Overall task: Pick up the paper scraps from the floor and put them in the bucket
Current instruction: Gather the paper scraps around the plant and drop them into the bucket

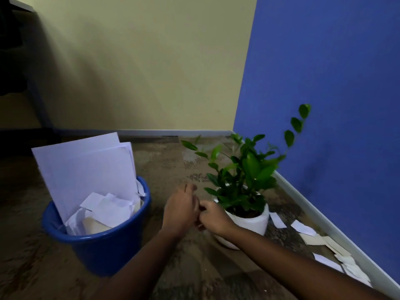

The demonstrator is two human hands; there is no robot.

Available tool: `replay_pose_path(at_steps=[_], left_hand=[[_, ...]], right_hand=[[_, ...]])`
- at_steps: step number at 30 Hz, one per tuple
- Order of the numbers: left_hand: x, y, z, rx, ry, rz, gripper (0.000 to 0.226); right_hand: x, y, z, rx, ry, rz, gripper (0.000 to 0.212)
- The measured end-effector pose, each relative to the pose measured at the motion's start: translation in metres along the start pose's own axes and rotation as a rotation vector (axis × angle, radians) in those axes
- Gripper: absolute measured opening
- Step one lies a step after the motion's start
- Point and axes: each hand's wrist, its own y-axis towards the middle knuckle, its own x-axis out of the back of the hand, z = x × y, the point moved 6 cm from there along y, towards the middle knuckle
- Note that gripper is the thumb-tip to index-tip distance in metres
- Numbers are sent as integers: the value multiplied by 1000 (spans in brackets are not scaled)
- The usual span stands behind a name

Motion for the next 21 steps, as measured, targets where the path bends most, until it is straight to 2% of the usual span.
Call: replay_pose_path(at_steps=[4,7,13,18,21], left_hand=[[-56,-28,-42,-81,41,186,34],[-96,-47,-73,-159,15,311,34],[-159,-76,-121,-243,0,468,32],[-209,-82,-147,-230,9,594,39],[-236,-86,-157,-202,11,649,46]], right_hand=[[41,-40,-54,-62,-78,-56,37],[68,-69,-92,-152,-149,-74,22],[109,-118,-155,-286,-291,-24,24],[145,-146,-218,-474,-352,-57,29],[167,-158,-256,-515,-378,-110,31]])
